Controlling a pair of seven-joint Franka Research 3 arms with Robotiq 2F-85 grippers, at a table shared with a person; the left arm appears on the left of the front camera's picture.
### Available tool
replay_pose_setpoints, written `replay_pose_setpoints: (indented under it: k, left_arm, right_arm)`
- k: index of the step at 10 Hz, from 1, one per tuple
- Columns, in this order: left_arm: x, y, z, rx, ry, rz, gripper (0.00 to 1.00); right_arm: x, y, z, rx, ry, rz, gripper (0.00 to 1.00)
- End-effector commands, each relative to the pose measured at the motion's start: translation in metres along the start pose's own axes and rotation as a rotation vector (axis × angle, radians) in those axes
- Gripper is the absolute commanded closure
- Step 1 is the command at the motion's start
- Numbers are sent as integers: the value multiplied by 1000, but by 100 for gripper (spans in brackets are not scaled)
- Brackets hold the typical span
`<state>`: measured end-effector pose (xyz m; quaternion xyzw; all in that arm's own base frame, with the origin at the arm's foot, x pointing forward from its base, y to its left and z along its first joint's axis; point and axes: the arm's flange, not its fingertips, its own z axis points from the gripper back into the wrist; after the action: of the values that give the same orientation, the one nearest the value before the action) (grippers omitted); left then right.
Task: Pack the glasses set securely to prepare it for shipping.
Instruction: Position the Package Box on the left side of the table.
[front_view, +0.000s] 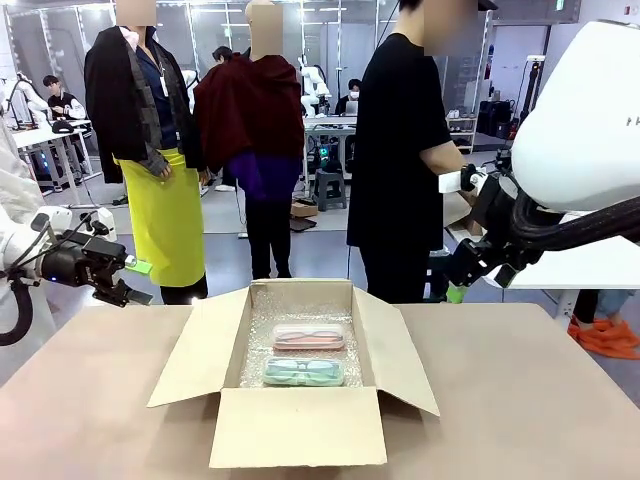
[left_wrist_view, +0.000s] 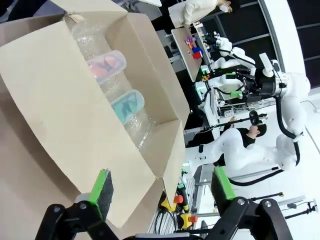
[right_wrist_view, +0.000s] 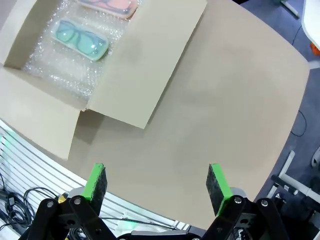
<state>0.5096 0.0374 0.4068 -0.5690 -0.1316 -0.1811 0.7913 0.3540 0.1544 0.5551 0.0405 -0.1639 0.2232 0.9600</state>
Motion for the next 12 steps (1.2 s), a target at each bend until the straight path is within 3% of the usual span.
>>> replay_pose_setpoints:
  k: [1,4,6,10,12]
  left_arm:
    - [-9,-5,2,5,-14,15,0]
    - [-3,1,1,-1,-3,6,0]
    - [25,50,19,-76,-87,20,0]
    - [37,127,19,-225,-207,94,0]
    - [46,164,6,-210,-254,153,0]
  right_arm:
    - [3,1,-6,0,-4,28,0]
    - [3,1,-6,0,-4,28,0]
    - [3,1,-6,0,-4,28,0]
    - [3,1,-6,0,-4,28,0]
    - [3,1,-6,0,-4,28,0]
